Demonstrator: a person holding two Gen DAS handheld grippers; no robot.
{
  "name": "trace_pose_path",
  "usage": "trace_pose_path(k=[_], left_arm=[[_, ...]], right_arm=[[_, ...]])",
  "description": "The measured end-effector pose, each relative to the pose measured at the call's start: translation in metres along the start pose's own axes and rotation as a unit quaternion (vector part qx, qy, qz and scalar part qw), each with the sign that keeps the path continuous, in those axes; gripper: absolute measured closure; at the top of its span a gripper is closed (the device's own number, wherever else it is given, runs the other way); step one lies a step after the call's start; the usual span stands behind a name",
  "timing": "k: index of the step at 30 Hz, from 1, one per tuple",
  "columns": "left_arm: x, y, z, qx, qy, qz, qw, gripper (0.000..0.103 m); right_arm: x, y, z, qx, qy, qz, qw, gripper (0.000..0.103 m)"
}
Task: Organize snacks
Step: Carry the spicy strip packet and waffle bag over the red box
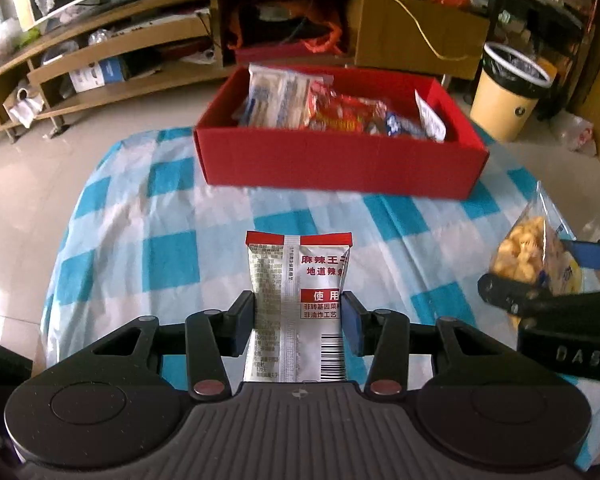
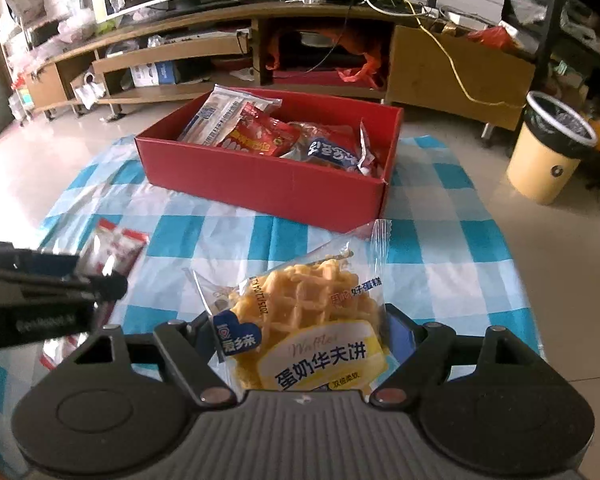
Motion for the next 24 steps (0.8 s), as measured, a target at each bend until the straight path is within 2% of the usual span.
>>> trace_pose_path(k=[10, 24], left_arm=[[0.012, -0.027, -0.001, -0.013, -0.006, 0.048, 0.9988, 0.05], [0.02, -0.071, 0.006, -0.056, -0.014, 0.059, 0.9966, 0.049]], right_arm=[[0.005, -0.031, 0.008, -0.043, -0.011, 0.003, 0.999, 0.027], [0.006, -0.08, 0.011, -0.087, -0.015, -0.008, 0.996, 0.027]])
Point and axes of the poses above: each gripper's, at about its wrist camera, not at the fingertips, and z roughly against the way its jaws point, x to its left, y to its underside, the point moved 7 cm from there along -z, roughly the way its jaws point, and after that the axes turned 11 degrees about -y, right-handed, at the moved point
